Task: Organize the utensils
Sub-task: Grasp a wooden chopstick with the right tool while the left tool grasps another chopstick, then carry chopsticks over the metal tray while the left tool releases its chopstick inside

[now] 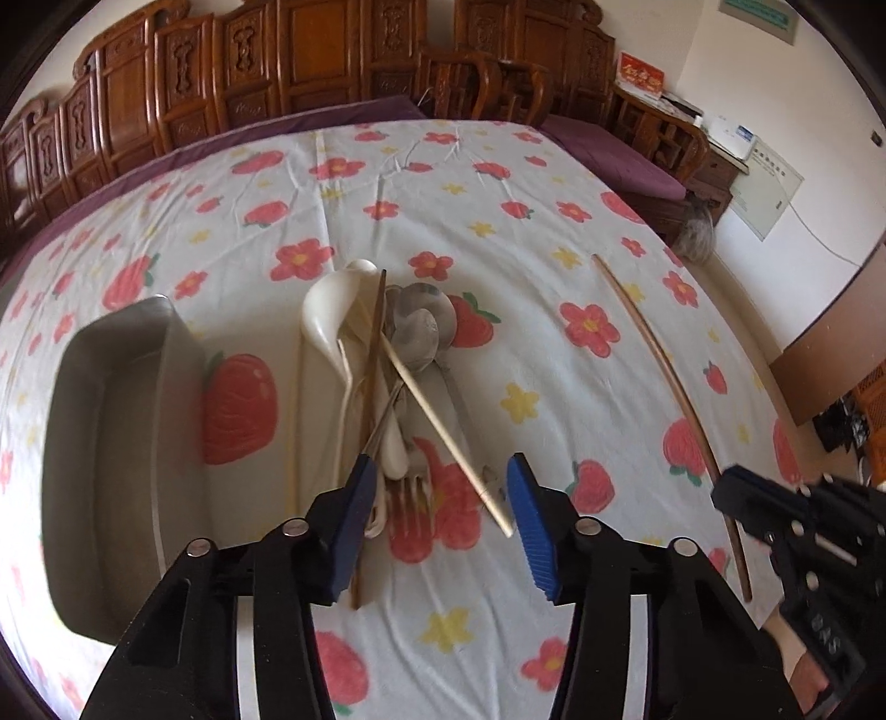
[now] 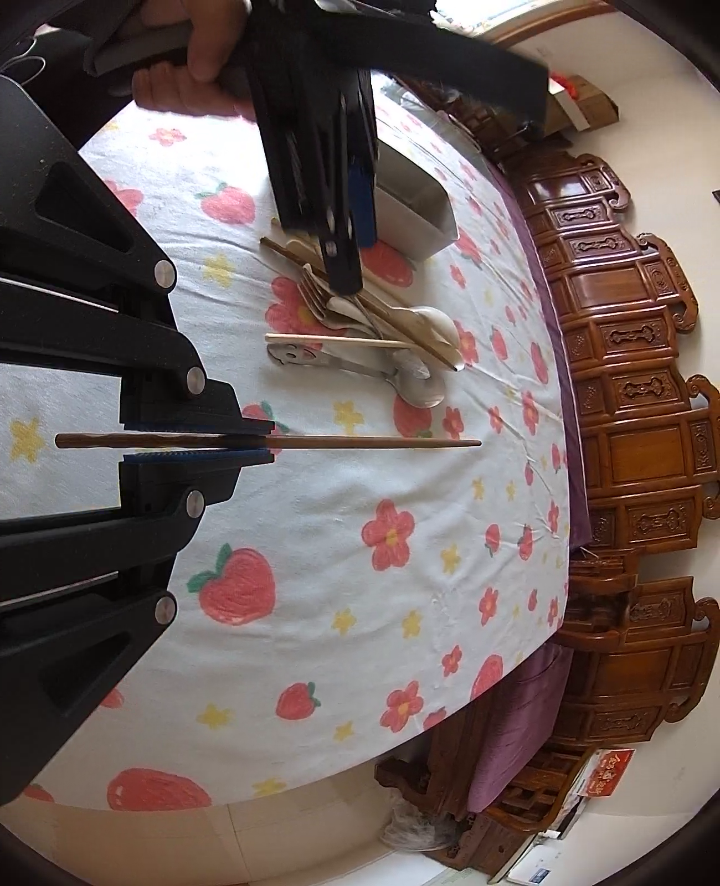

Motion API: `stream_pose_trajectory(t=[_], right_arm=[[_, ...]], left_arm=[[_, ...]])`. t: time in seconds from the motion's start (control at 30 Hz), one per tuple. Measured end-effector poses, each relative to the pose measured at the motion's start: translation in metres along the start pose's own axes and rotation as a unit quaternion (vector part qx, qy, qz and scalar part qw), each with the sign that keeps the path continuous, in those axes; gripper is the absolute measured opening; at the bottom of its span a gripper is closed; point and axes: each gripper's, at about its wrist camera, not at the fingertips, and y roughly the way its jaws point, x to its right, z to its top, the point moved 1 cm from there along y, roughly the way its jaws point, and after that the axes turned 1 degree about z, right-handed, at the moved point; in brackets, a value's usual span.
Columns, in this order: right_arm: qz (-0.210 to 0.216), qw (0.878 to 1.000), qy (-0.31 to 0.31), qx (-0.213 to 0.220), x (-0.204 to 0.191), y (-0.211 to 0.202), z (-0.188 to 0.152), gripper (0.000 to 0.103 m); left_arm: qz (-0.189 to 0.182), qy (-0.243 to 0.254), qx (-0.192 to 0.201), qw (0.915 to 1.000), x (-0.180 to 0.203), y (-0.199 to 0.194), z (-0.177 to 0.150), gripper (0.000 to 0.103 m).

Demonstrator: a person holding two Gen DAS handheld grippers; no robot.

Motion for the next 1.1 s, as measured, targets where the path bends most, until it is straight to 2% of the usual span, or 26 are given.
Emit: stream_pose_trajectory(t=[0.2,0.37,0.53,0.57,0.63,0.73,1.1], right_arm=[[0.01,1.0,0.027,0.009,0.019,-0.008,0.004,0.006],[0.019,0.999,0.042,0.008,0.026,-0.009,0.004,0.006],[0.027,0.999,0.039,0.01,0.022,-0.01,0.005,0.006],[0.029,0.999,0.039,0.011,0.021,-0.011,0.006,0.006],[0.029,0.999,0.037,0.011,0.02,-0.011,0.005,0.006],[0.028,0.999,0.036,0.009,0.019,-0.011,0.005,0.006],[0.031,0.999,0.024,0.012,0.01,-0.011,0.005,0.006]], left_arm=[[0.002,-0.04,-0.034,0.9986,-0.001,0.032,0.012,0.03],[0.027,-0.056,-0.047,0.9969,-0.003,0.048,0.017,0.026],[0.049,-0.052,-0.056,0.9958,0.002,0.056,0.019,0.023],[0.054,-0.049,-0.058,0.9957,0.003,0.057,0.018,0.021],[0.063,-0.046,-0.063,0.9949,0.005,0.06,0.019,0.01],[0.058,-0.054,-0.062,0.9949,0.006,0.057,0.017,0.005],[0.025,-0.032,-0.028,0.9988,0.015,0.008,0.002,0.005]])
